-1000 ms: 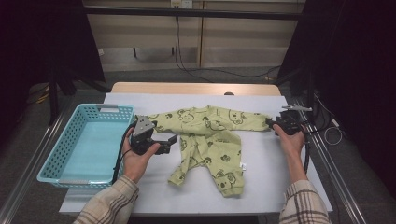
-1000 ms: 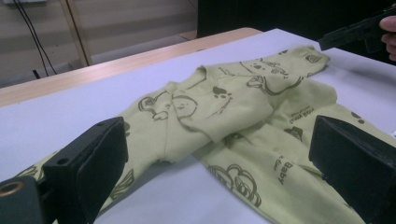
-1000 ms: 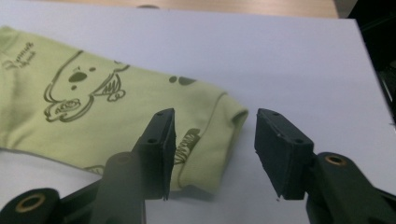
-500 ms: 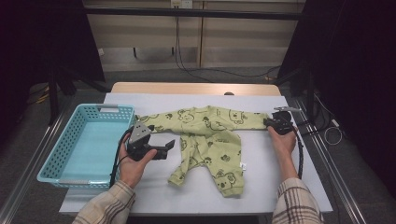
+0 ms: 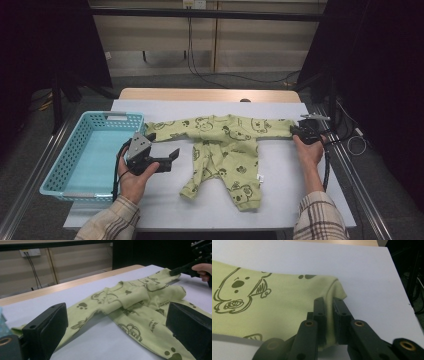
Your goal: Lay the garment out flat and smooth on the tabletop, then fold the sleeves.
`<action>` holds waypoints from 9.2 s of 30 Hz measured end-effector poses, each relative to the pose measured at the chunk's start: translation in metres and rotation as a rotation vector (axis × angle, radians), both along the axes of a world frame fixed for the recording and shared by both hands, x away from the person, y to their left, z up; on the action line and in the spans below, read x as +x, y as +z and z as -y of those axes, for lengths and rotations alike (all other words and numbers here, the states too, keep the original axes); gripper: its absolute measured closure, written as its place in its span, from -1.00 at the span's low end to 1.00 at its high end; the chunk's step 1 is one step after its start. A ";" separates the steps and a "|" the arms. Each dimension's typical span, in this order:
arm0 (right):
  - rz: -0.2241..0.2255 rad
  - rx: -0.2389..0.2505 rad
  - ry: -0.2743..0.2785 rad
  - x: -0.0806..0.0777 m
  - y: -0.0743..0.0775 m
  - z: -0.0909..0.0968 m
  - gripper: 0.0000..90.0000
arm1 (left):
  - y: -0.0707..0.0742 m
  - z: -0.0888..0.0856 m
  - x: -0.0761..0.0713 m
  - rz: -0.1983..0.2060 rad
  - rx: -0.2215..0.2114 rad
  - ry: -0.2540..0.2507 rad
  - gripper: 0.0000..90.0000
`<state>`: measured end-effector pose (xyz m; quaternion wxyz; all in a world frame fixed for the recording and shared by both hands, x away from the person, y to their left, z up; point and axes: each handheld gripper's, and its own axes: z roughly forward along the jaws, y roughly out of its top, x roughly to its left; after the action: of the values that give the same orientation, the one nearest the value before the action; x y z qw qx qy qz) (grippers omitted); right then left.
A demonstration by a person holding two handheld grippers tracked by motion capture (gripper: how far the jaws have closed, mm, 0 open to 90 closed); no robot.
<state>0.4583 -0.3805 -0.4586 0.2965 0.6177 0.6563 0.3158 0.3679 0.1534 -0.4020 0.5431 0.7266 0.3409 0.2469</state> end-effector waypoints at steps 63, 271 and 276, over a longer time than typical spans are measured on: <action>0.086 0.089 0.691 -0.183 0.052 -0.141 0.28 | -0.004 0.080 -0.042 -0.144 0.197 -0.413 -0.44; 0.242 0.123 0.402 -0.215 0.035 -0.121 -0.94 | 0.000 0.021 -0.034 -0.164 -0.037 -0.176 -0.87; 0.255 0.132 0.403 -0.218 0.034 -0.116 -0.95 | 0.007 0.029 -0.024 -0.142 -0.013 -0.144 -0.88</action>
<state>0.2401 -0.2647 -0.4250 0.2671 0.4475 0.7014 0.4863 0.3436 0.1243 -0.3948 0.5385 0.7613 0.3272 0.1529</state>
